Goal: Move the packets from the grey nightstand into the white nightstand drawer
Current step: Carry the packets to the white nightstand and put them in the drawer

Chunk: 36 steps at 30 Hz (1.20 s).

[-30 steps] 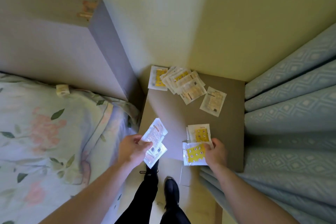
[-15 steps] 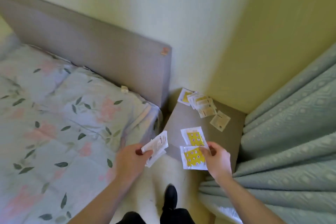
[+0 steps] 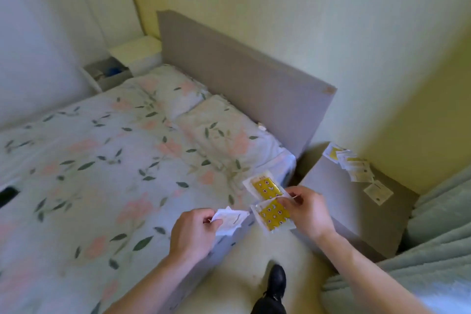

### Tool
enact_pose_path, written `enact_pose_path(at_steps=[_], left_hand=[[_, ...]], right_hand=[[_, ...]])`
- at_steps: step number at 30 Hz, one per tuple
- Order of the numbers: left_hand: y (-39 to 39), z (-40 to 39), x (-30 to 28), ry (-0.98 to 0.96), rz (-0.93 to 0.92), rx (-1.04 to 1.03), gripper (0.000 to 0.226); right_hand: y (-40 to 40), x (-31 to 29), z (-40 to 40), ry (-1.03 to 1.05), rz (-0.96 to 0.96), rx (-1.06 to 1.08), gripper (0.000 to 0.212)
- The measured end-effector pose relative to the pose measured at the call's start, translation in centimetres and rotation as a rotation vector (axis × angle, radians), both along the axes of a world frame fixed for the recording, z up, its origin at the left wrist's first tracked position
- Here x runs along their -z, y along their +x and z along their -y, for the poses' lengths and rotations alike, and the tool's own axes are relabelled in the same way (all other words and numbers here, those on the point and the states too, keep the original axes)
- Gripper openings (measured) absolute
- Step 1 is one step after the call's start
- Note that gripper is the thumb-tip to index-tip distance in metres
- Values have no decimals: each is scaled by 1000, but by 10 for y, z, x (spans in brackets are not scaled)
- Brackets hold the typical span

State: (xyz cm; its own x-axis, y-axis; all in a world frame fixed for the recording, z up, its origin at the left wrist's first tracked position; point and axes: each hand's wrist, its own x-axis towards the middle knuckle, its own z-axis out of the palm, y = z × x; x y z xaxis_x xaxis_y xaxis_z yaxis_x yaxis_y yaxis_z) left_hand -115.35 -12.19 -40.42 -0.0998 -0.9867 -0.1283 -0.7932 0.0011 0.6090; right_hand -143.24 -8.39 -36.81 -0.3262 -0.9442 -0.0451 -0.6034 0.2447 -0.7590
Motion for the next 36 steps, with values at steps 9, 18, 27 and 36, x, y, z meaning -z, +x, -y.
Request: enact_pose_path(at_steps=[9,18,27,36], left_hand=[[217,-64,-46,-63,-46,-209,18],[408,-102,-60,-70,-69,-432,16],[624,-186,-72,-67,-2,-664,15],[797,-258,-78,-125,-7,-703,16]], right_hand=[[222,-31,-4,38,45,-315,8],[422,-20,22,92,71,-611,12],[674,-1,-1,119,96,-908,10],[858,-25,-65,46,55,-977,2]])
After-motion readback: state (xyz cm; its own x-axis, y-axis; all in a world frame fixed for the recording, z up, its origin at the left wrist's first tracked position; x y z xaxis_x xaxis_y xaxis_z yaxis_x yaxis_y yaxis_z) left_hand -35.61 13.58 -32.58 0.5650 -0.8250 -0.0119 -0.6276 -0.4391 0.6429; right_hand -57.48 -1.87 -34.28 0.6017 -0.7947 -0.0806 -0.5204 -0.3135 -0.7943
